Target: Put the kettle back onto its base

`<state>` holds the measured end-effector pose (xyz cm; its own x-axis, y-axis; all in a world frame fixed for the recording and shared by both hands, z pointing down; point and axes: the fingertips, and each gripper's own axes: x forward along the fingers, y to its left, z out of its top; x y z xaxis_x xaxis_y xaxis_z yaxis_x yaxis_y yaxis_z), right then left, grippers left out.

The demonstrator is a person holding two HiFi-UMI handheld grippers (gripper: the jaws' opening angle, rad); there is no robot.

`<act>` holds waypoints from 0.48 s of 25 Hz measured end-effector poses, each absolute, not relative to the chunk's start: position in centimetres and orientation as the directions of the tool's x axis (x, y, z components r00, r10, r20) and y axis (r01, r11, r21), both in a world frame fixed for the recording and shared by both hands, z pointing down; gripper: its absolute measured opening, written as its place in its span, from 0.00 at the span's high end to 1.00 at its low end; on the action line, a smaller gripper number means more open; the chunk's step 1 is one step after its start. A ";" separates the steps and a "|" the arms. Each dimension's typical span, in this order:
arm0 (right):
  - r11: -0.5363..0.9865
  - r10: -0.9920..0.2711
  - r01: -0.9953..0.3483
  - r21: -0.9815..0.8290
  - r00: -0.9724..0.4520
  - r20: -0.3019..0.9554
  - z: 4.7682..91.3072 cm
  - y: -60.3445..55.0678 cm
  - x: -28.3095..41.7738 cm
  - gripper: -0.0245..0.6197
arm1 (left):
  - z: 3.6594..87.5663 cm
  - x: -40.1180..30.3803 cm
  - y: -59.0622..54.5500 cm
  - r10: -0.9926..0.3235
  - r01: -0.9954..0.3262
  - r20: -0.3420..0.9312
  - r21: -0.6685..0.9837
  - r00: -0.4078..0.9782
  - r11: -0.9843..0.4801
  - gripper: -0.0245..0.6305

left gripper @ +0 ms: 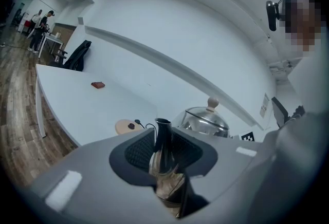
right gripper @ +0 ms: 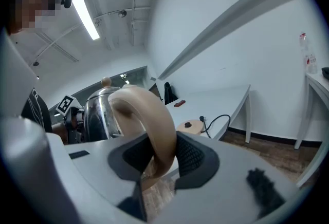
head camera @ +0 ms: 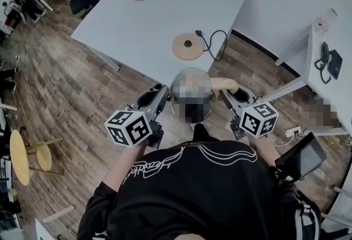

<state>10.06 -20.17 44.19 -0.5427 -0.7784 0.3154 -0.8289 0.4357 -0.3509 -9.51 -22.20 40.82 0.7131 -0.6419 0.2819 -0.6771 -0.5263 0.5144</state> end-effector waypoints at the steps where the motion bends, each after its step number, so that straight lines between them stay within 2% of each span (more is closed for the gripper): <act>1: 0.446 -0.774 -0.827 -0.343 -0.548 0.316 44.3 -21.0 10.2 0.77 | 41.0 -9.3 -22.9 -0.645 -0.678 0.279 0.514 0.711 -0.525 0.81; 12: 0.531 -0.724 -0.804 -0.267 -0.595 0.349 46.1 -33.4 12.9 0.77 | 43.3 -6.3 -35.0 -0.661 -0.711 0.303 0.468 0.687 -0.524 0.81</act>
